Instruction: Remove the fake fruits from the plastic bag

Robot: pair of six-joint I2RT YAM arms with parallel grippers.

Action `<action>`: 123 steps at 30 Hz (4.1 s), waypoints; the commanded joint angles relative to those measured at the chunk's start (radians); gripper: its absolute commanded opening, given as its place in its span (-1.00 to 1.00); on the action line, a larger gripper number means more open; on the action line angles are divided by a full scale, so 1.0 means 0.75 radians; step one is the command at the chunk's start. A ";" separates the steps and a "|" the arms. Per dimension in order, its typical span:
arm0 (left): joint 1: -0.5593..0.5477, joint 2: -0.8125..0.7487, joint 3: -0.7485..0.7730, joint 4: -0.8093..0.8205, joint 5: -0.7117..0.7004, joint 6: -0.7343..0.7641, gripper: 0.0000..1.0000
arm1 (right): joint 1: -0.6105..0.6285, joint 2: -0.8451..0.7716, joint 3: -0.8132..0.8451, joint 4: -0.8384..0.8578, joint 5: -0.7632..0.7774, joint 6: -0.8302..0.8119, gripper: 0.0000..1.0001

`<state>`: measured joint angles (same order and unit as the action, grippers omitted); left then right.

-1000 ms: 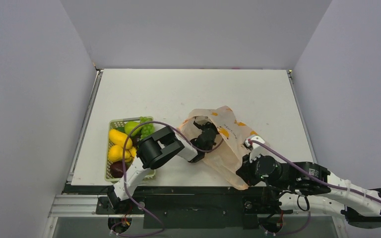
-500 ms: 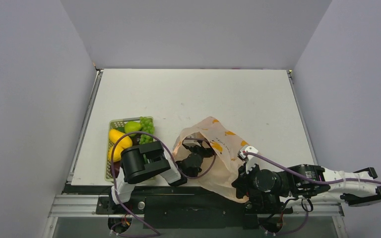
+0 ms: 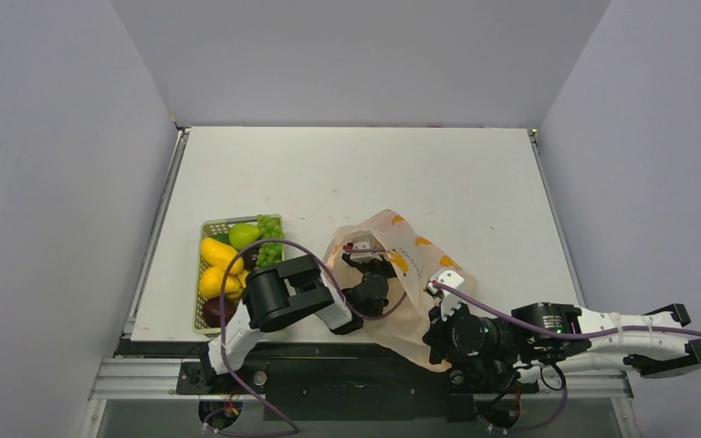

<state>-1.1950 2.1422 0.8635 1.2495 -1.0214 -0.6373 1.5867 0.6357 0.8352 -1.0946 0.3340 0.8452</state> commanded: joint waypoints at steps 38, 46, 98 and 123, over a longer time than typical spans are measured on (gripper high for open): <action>0.225 -0.062 -0.114 0.274 0.482 -0.091 -0.86 | 0.035 -0.089 0.150 -0.297 0.228 0.159 -1.00; 0.207 -0.335 -0.186 -0.076 0.813 -0.241 -0.47 | 0.034 0.079 0.335 -0.631 0.426 0.490 0.37; 0.102 -0.534 -0.466 -0.216 0.544 -0.344 0.30 | -0.175 0.361 0.125 0.473 0.125 -0.735 -1.00; 0.020 -0.322 -0.210 -0.100 0.083 -0.065 0.52 | -0.244 0.310 0.044 0.459 0.102 -0.668 -1.00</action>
<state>-1.2026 1.8576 0.6312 1.0771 -0.8940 -0.7517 1.4067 0.8635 0.8597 -0.7719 0.4244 0.3359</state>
